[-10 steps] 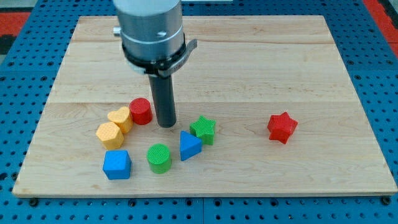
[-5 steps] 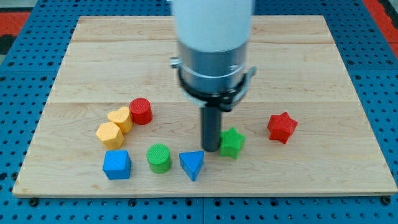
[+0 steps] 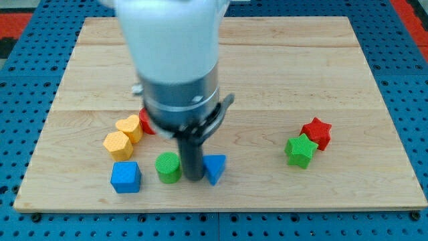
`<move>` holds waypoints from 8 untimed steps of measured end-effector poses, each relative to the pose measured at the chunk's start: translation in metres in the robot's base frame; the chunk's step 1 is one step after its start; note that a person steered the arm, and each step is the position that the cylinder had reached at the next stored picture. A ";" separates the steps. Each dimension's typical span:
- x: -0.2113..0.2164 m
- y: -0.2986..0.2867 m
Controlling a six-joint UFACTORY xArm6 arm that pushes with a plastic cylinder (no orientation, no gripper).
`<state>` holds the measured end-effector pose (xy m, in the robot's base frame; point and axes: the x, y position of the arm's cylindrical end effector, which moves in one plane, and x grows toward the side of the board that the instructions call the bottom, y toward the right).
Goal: Move the green blocks and triangle towards the red star
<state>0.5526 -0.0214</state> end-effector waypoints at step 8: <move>0.026 -0.021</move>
<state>0.5787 -0.0427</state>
